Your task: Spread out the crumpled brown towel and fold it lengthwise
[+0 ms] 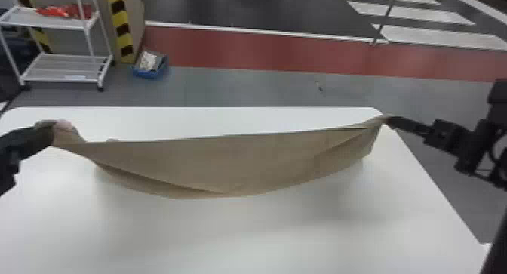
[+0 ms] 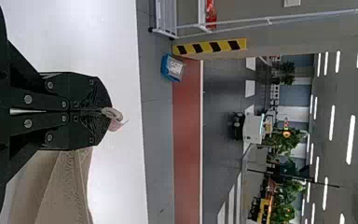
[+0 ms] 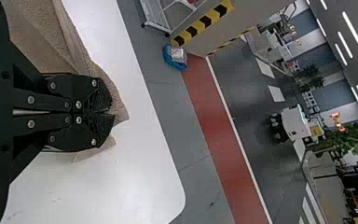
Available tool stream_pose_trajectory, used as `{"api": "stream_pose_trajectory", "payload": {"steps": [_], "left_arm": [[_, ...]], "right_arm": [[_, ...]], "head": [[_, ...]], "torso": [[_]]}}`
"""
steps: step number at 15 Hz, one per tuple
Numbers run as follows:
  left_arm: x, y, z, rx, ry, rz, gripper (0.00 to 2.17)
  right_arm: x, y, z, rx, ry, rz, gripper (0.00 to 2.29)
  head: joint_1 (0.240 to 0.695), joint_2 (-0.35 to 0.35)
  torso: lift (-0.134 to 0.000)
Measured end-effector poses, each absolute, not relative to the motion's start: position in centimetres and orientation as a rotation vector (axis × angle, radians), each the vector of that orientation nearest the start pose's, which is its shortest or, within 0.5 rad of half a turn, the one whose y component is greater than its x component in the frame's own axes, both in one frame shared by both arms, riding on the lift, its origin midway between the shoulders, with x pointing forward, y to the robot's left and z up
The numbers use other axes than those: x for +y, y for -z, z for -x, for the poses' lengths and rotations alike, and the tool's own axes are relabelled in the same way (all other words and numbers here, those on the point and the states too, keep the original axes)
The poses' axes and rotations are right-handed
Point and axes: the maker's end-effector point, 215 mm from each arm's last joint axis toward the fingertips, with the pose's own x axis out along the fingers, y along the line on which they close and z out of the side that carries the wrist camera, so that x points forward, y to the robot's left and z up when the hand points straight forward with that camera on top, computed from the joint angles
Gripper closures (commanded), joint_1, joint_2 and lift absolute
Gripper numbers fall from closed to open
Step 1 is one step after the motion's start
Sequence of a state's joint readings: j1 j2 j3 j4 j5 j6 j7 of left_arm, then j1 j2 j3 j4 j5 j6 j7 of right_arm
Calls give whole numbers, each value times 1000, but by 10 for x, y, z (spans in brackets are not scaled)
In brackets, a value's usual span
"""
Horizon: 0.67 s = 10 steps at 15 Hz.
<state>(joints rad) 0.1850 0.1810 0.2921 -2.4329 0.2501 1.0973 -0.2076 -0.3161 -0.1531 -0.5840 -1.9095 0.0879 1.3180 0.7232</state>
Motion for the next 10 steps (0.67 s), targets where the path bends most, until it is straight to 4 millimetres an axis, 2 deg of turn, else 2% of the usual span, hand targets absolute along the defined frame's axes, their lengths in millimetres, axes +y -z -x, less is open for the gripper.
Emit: {"api": "stream_pose_trajectory", "payload": {"steps": [2,3,7,10], "left_arm": [[313,265,-512,379,91,46,2138],[318,260,-529,376,84,58,2138],[329,249,-588,372,77,99,2138],[326,216,-630,300,88,109,2138]], "right_arm": [[-433,281,-575,498,-66,-402,1690],[-431,274,-590,496,-65,-404,1686],[-439,240,-646,468,-44,-375,1690],[-445,203,-683,397,-63,-350,1686]], "head": [[664,-132],[630,-113],[564,-97],[484,-97]], "torso": [[-124],[-124],[-124],[-124]]}}
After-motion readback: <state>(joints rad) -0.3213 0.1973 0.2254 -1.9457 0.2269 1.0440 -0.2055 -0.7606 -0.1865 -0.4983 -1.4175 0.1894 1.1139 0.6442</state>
